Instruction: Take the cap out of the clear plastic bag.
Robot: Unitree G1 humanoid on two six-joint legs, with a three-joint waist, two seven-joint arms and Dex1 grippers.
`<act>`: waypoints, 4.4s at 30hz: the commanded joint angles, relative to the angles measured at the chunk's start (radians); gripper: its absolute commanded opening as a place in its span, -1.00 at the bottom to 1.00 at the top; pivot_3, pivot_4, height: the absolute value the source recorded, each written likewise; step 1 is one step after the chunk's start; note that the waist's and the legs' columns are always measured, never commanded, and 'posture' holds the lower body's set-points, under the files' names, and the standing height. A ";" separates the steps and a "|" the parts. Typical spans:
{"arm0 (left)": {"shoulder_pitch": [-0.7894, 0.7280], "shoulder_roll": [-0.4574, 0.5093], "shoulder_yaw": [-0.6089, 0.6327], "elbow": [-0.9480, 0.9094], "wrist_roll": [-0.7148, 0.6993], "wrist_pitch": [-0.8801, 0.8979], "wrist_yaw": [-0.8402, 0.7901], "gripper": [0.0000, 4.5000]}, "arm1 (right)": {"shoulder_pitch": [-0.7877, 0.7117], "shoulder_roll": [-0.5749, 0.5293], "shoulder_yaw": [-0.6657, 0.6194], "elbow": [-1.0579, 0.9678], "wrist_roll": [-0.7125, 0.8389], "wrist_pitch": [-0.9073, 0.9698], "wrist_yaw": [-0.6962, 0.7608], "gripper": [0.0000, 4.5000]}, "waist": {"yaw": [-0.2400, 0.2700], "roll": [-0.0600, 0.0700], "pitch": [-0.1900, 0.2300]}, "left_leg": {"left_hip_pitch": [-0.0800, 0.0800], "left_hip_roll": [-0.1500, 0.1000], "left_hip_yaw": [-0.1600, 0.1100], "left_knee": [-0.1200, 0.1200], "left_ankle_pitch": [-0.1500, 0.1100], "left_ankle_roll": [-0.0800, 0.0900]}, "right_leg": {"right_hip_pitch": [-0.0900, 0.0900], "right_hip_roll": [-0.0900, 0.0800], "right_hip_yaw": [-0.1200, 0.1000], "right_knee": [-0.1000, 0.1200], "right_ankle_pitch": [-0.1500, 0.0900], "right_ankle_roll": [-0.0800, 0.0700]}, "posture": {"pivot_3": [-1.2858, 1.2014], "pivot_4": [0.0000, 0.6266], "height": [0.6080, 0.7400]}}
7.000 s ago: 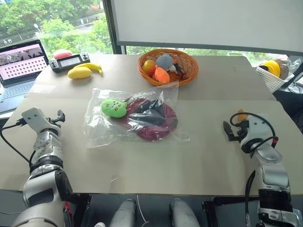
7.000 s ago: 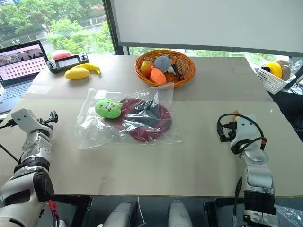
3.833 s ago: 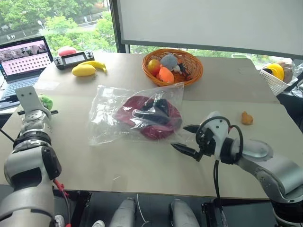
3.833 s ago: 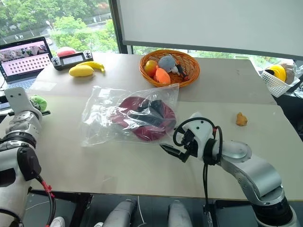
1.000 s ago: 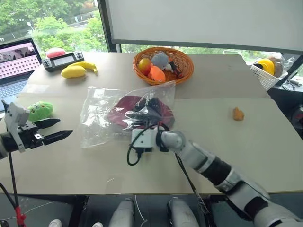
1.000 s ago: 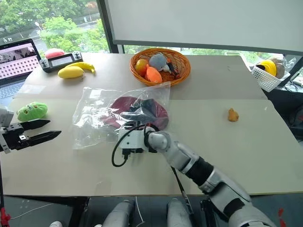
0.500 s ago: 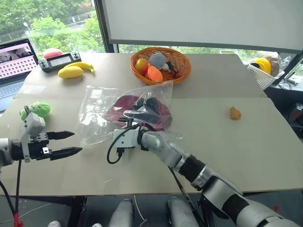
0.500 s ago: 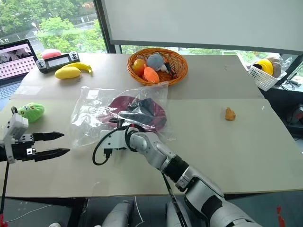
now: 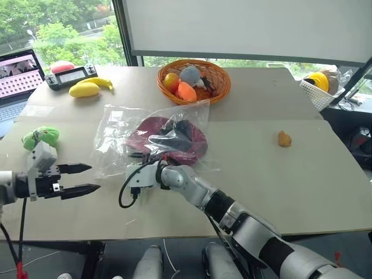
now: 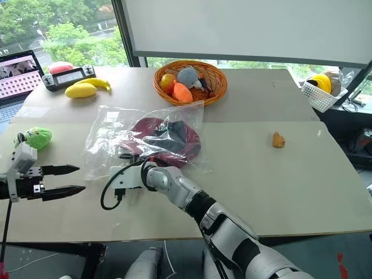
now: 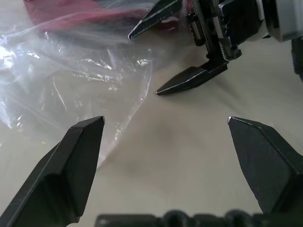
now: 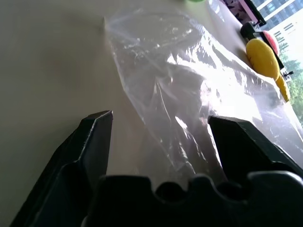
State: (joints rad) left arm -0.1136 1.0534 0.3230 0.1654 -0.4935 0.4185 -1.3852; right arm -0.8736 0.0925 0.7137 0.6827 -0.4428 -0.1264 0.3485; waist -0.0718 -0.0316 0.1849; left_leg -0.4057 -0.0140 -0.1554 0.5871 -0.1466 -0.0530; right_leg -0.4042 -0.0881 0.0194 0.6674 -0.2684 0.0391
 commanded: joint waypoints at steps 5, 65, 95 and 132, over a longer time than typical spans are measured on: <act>-0.036 -0.009 -0.016 0.005 0.008 -0.028 0.008 1.00 | -0.060 0.090 -0.007 0.071 -0.030 -0.034 -0.038 0.25 | 0.000 0.000 0.000 | 0.001 0.000 0.000 0.000 0.000 0.000 | 0.001 0.000 0.000 0.000 0.000 0.000 | 0.03 -0.52 0.89; -0.346 -0.173 -0.237 0.323 0.162 -0.182 -0.012 1.00 | 0.674 -0.957 -0.206 -0.886 0.014 -0.354 0.506 -0.97 | 0.029 -0.003 -0.002 | -0.001 0.013 0.008 0.004 -0.002 -0.003 | 0.002 0.011 0.002 -0.004 0.000 -0.006 | 0.03 -0.52 0.89; -0.388 -0.223 -0.260 0.313 0.185 -0.172 0.027 1.00 | 0.681 -0.758 -0.326 -0.980 0.207 0.088 0.592 -0.73 | 0.037 -0.007 -0.004 | 0.015 0.020 0.015 0.005 -0.012 -0.010 | 0.016 0.014 0.003 -0.003 -0.008 -0.010 | 0.03 -0.52 0.89; -0.688 -0.418 -0.420 0.636 0.428 -0.869 0.058 1.00 | 0.372 -0.487 -0.527 -1.378 0.803 1.265 0.214 0.98 | 0.029 -0.006 -0.004 | -0.005 0.020 0.018 0.010 -0.012 -0.010 | 0.000 0.011 0.001 -0.001 -0.005 -0.014 | 0.03 -0.52 0.89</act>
State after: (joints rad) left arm -0.7784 0.6411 -0.1027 0.7984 -0.0589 -0.3983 -1.3263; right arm -0.5069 -0.3857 0.2170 -0.6741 0.3641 1.1614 0.5847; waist -0.0423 -0.0377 0.1812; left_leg -0.4103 0.0057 -0.1374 0.5971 -0.1586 -0.0631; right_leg -0.4042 -0.0766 0.0203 0.6662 -0.2735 0.0259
